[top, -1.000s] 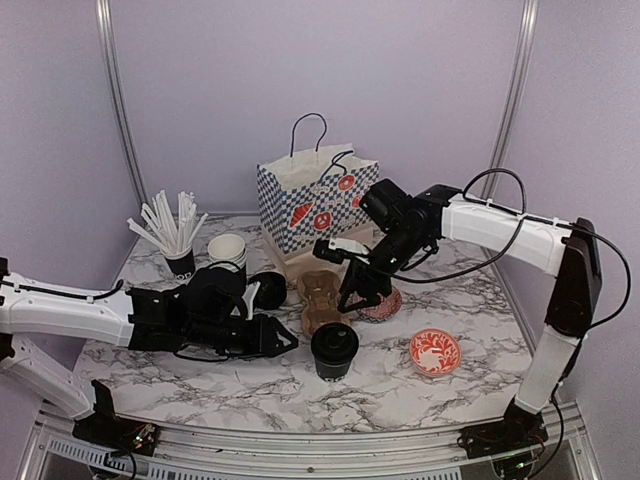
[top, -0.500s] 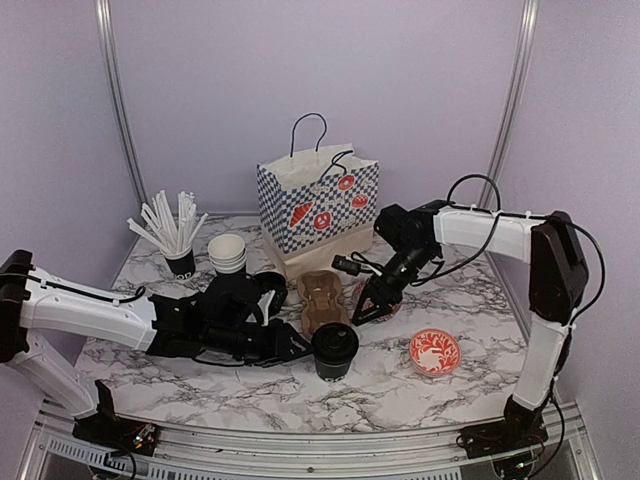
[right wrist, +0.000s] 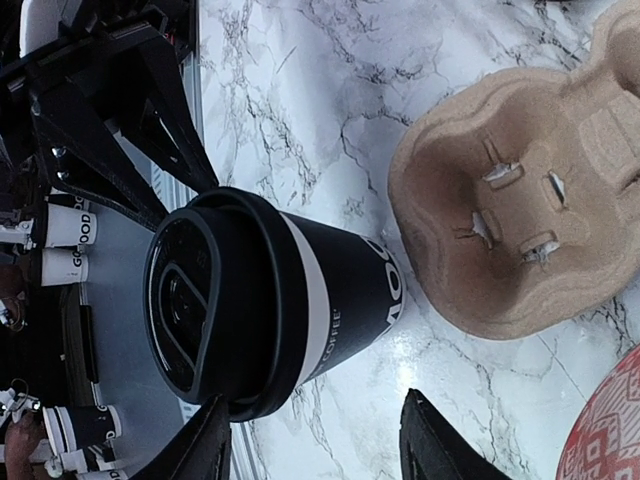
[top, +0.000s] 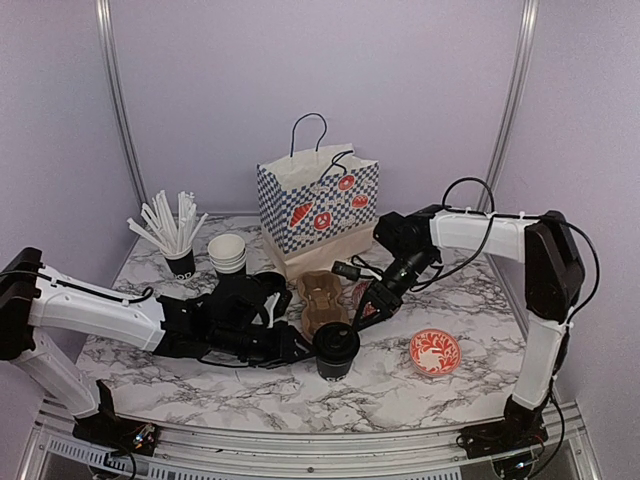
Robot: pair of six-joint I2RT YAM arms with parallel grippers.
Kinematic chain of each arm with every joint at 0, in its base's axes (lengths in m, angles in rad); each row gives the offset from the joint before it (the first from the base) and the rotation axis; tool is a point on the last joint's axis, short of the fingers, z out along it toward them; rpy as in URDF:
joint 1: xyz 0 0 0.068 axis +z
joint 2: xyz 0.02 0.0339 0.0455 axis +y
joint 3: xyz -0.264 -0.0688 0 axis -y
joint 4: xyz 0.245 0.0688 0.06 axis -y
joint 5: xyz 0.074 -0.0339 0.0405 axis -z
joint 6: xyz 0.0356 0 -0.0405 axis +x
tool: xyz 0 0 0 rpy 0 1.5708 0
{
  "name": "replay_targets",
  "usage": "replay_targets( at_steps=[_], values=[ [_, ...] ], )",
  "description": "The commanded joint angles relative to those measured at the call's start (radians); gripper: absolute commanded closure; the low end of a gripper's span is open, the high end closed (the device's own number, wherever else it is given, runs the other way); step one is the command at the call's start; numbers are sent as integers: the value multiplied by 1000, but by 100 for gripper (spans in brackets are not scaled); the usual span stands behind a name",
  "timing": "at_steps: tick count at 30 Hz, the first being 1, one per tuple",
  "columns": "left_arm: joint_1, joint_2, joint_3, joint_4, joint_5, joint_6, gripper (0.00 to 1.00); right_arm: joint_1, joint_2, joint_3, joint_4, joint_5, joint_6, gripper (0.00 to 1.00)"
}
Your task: Pack the takeout coffee
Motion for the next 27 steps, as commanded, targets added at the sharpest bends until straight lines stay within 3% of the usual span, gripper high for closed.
replay_targets(
  at_steps=[1, 11, 21, 27],
  values=[
    [8, 25, 28, 25, 16, 9, 70, 12, 28, -6, -4, -13, -7, 46],
    [35, 91, 18, 26, 65, -5, 74, 25, 68, -13, 19, 28, 23, 55],
    [75, 195, -83, 20, 141, -50, 83, 60, 144, -116, 118, 299, 140, 67],
    [68, 157, -68, 14, 126, -3, 84, 54, 71, -28, 60, 214, 84, 69]
  ],
)
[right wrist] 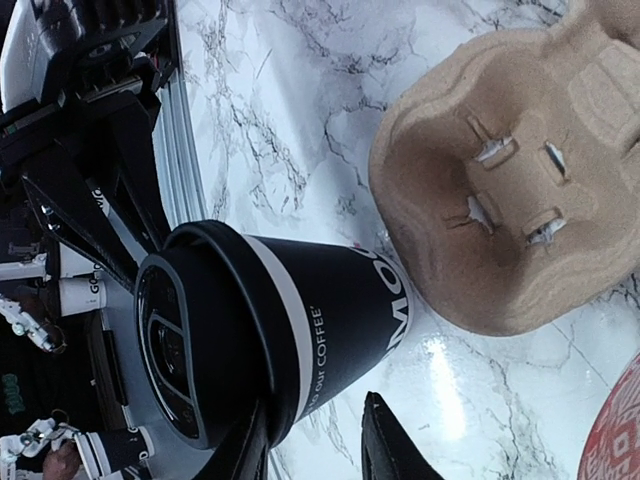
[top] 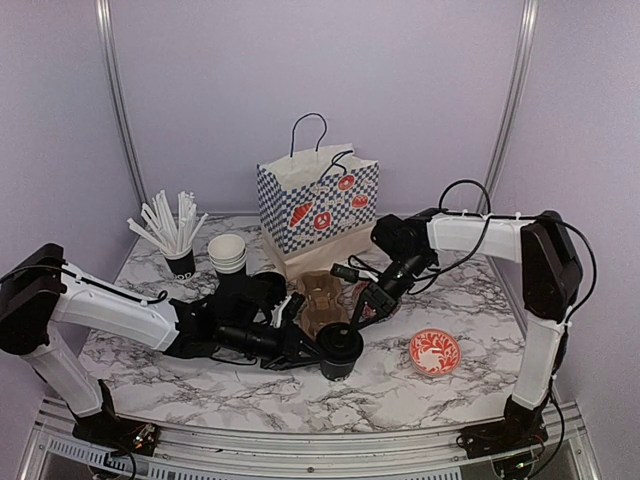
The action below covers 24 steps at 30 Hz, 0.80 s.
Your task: Pack the takeout coffee
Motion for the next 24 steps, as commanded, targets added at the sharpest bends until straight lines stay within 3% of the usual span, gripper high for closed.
replay_targets(
  at_steps=[1, 8, 14, 17, 21, 24],
  values=[
    [3, 32, -23, -201, -130, 61, 83, 39, 20, 11, 6, 168, -71, 66],
    [-20, -82, 92, -237, -156, 156, 73, -2, -126, 83, -23, 106, -108, 39],
    [-28, -149, 148, -263, -153, 247, 64, -11, -181, 86, -57, 97, -195, 29],
    [-28, -208, 170, -367, -260, 346, 60, 32, -246, 54, -45, 118, -317, 20],
    [-18, -299, 172, -487, -517, 408, 53, 152, -360, -44, 103, 328, -390, 5],
    [9, -352, 155, -505, -589, 401, 49, 229, -388, -88, 177, 420, -415, 1]
  ],
)
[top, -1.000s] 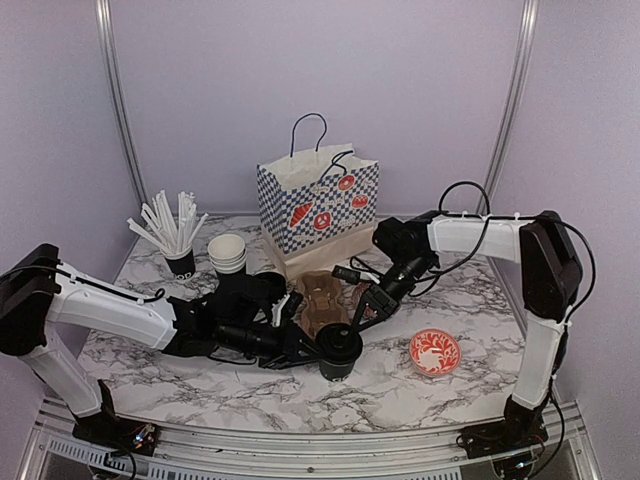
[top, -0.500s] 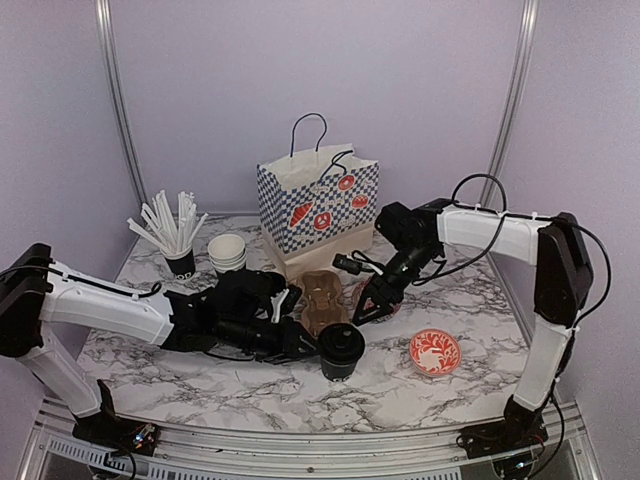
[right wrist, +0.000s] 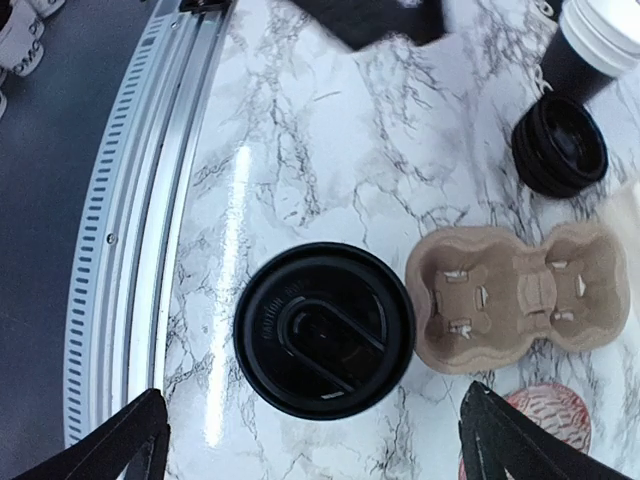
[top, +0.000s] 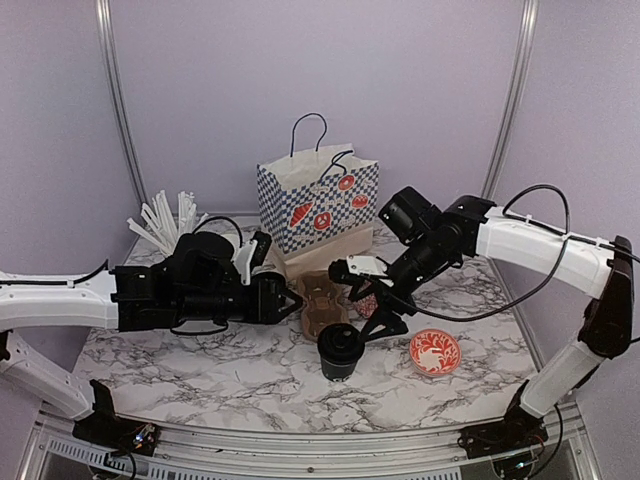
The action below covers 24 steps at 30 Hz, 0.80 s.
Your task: Pack the takeout coffee
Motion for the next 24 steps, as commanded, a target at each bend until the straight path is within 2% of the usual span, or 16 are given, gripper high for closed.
replay_targets(
  at_steps=[1, 8, 14, 24],
  values=[
    [36, -76, -7, -111, -199, 52, 48, 101, -26, -38, 119, 168, -93, 1],
    [60, -97, -35, -111, -179, 31, 48, 135, 93, 8, 95, 187, -76, 1],
    [64, -97, -57, -106, -174, 23, 49, 153, 120, 15, 81, 189, -78, 4],
    [73, -82, -63, -90, -144, 23, 49, 156, 147, 54, 36, 185, -51, 30]
  ],
)
